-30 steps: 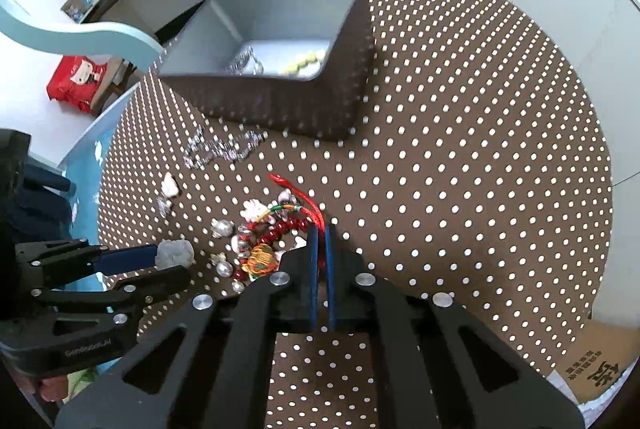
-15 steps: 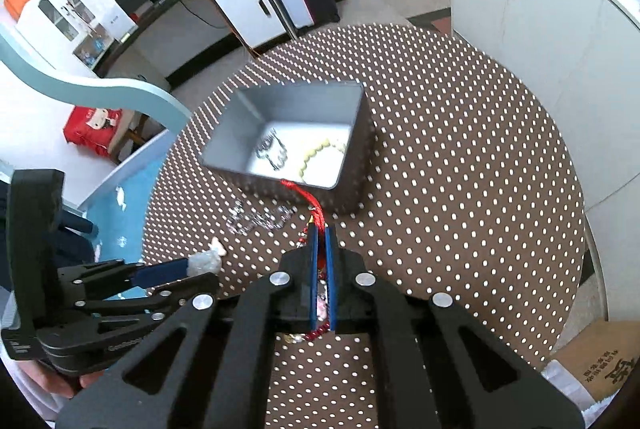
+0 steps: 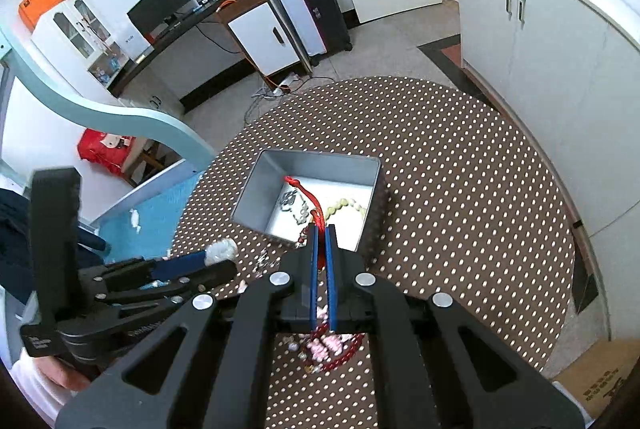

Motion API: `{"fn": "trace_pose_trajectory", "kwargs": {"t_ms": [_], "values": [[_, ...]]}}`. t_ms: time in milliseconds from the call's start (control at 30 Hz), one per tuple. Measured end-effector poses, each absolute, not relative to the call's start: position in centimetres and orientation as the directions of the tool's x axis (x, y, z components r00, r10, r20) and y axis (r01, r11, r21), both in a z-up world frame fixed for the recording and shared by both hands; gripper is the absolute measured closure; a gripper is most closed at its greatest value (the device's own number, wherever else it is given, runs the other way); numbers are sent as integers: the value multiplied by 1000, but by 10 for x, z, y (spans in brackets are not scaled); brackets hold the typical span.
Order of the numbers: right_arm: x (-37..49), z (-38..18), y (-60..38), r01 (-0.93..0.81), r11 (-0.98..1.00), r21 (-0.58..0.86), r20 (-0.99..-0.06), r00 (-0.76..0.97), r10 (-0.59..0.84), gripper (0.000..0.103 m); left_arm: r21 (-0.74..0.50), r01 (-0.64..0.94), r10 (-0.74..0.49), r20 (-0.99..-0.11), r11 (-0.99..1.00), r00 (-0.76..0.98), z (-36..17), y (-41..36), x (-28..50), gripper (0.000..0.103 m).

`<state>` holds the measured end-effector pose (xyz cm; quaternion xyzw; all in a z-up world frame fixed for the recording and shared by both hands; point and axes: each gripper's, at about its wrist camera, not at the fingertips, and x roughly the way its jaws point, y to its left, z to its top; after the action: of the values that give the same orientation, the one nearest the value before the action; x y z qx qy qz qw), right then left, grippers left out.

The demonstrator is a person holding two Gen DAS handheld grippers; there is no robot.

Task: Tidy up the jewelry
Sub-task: 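Place the jade pendant and red cords into the grey box with both tools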

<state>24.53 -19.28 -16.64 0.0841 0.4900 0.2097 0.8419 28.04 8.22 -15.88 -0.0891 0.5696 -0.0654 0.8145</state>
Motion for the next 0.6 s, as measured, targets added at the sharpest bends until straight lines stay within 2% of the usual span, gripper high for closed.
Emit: {"fn": "trace_pose_trajectory", "kwargs": {"t_ms": [233,333,367,433,500,533,567,600], "values": [[272,-184,-177,-278,902,331,-815,397,422,100,-236,-10,-218,-913,972,345,-181,80,321,65],[285,-193,-171,-270,906,326,-838,361,409,95,-237,-9,-220,-914,971,341,-189,78,334,65],[287,-196,-171,-262,906,332,-845,345,409,87,-237,-9,-220,-915,972,337,-192,77,338,65],[290,-201,-172,-247,905,347,-846,334,416,85,-233,-7,-218,-919,972,328,-197,75,344,65],[291,-203,-173,-241,910,336,-852,333,403,73,-232,-5,-218,-922,973,320,-202,72,349,65],[291,-203,-174,-233,919,317,-860,339,382,60,-233,-1,-221,-923,972,314,-206,70,352,65],[291,-203,-176,-228,923,309,-861,346,373,54,-234,1,-223,-925,972,308,-209,69,353,65],[291,-203,-178,-223,925,308,-859,353,371,52,-232,1,-222,-927,973,302,-213,67,356,65]]}}
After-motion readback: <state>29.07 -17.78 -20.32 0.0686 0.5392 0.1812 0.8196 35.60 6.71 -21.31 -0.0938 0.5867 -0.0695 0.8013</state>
